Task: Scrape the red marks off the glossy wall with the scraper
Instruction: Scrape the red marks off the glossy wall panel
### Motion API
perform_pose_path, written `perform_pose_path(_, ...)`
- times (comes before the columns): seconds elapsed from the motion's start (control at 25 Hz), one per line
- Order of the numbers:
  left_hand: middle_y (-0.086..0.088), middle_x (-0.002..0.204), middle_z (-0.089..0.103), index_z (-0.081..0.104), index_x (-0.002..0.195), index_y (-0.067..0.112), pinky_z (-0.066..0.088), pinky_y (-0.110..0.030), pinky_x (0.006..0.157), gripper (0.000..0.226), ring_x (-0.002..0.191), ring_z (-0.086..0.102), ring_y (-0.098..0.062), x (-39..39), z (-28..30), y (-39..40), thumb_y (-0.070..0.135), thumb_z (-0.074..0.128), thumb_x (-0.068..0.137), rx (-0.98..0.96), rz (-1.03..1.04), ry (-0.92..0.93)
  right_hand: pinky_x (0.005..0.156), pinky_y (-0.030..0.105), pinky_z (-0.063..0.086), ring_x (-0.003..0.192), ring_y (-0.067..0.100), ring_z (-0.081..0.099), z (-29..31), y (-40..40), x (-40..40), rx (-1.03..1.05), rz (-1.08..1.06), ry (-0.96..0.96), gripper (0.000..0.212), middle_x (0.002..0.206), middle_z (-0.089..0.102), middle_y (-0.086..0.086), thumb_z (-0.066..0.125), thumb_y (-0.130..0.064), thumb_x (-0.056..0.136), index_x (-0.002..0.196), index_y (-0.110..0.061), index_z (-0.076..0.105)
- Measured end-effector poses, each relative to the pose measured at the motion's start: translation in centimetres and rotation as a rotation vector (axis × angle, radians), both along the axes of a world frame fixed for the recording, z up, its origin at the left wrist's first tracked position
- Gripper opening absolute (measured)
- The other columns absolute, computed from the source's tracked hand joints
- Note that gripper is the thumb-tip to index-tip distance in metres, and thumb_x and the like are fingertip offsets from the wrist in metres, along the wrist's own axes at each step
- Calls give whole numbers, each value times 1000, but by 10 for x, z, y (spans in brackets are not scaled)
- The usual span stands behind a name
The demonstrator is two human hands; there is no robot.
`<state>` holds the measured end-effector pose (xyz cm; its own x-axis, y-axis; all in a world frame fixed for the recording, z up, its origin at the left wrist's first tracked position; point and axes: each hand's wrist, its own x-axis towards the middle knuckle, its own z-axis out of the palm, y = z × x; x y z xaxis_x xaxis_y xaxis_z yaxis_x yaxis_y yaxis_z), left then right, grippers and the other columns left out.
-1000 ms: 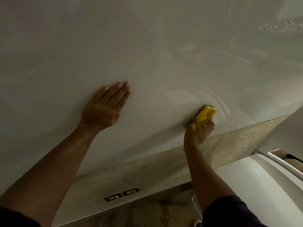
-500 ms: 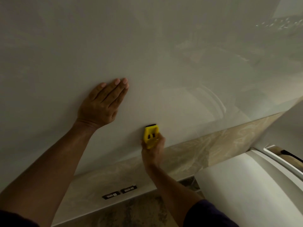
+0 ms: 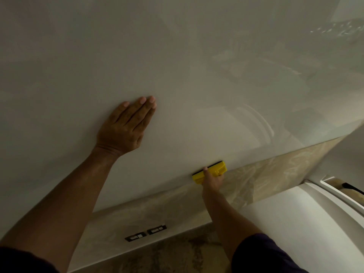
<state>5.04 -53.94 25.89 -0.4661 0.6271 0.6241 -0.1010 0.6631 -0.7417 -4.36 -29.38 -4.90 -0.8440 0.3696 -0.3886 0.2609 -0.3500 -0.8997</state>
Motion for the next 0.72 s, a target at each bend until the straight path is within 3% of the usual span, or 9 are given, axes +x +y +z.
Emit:
perform_pose_path(0.04,-10,173,30,36,165,4,18,-41,132,66,163,21,-24,0,1,0,20,36,101,-1,5,4,100,64,55,117,38,67,7,-9,5,-38,-18,10,103,130,62,21,90,-47,50,136,-6,51)
perform_pose_path(0.12,-10,173,29,36,165,4,18,-41,131,66,163,20,-24,0,2,1,20,36,100,-5,14,3,102,61,54,117,35,65,81,-20,31,-17,-35,25,87,129,61,18,90,-36,63,136,-9,51)
perform_pose_path(0.24,-11,172,32,36,165,4,20,-41,130,66,162,23,-24,2,5,1,20,34,101,-6,7,-24,100,46,52,123,31,53,147,-32,48,421,25,247,83,136,53,14,85,-32,82,152,-13,45)
perform_pose_path(0.36,-12,170,36,36,165,3,22,-40,129,64,158,33,-26,4,14,-2,21,32,104,-34,-22,-80,79,37,49,107,30,56,191,-44,66,919,90,756,80,129,55,12,81,-31,92,158,-13,40)
perform_pose_path(0.44,-12,172,34,33,166,4,19,-39,130,63,158,33,-26,6,30,-8,20,35,105,-67,-54,-150,79,39,50,102,34,59,193,-39,59,1168,145,1175,70,126,62,17,80,-22,92,153,-10,49)
perform_pose_path(0.52,-9,172,33,34,166,6,23,-39,129,63,158,33,-24,12,55,-17,17,43,105,-124,-110,-225,85,44,54,105,38,62,211,-11,29,1322,117,1435,52,127,67,21,77,-10,90,140,-10,65)
perform_pose_path(0.6,-7,172,33,36,166,9,28,-40,127,60,158,33,-24,16,82,-26,17,43,107,-150,-141,-254,91,45,54,109,40,61,249,14,0,1277,-64,1341,43,129,66,22,74,-8,93,135,-10,69)
perform_pose_path(0.68,-6,173,32,35,167,11,25,-39,129,60,160,29,-23,19,98,-28,22,44,109,-64,-115,-207,94,43,49,108,39,57,285,21,-12,1098,-200,1106,55,132,62,20,75,-15,95,147,-10,58)
perform_pose_path(0.72,-6,173,31,33,167,11,22,-38,130,61,161,26,-23,20,99,-26,25,45,109,-2,-83,-163,94,44,48,109,39,57,295,13,-11,1061,-234,1102,56,133,62,21,75,-15,95,147,-11,58)
